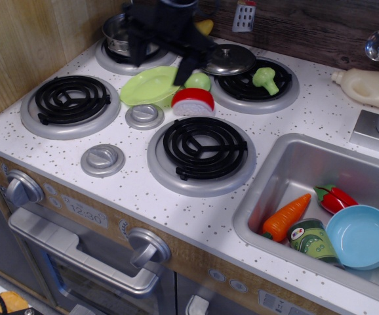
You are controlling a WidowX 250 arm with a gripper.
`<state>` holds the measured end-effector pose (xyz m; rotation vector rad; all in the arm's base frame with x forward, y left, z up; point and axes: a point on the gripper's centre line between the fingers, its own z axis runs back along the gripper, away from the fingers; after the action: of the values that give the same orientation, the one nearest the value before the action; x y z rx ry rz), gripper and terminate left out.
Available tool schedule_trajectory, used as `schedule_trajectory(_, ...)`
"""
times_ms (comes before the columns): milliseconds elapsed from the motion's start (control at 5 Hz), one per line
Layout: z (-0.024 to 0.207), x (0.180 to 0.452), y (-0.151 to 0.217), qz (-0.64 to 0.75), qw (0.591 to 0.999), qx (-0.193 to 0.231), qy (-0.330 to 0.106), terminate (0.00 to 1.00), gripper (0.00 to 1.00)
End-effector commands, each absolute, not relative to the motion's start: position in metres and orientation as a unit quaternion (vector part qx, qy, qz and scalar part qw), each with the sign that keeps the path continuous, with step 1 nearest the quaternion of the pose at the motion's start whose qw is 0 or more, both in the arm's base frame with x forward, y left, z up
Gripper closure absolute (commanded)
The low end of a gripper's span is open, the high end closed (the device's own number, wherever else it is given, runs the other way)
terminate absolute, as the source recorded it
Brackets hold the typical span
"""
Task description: Put broccoli in pot or pan
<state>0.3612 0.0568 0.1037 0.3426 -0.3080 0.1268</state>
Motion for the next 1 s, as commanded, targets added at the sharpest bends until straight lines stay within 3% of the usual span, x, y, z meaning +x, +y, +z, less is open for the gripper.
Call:
schedule_trajectory(0,0.113,0.410,0.049,0.060,0.959,0.165,-0.223,0.00,0.00)
schedule_trajectory(400,0.096,0.454,0.007,0.077,0.951,0.143,-0.262,0.00,0.00)
schedule_trajectory(800,0.083,0.470,0.006,0.056,0.949,0.124,-0.284,0.00,0.00)
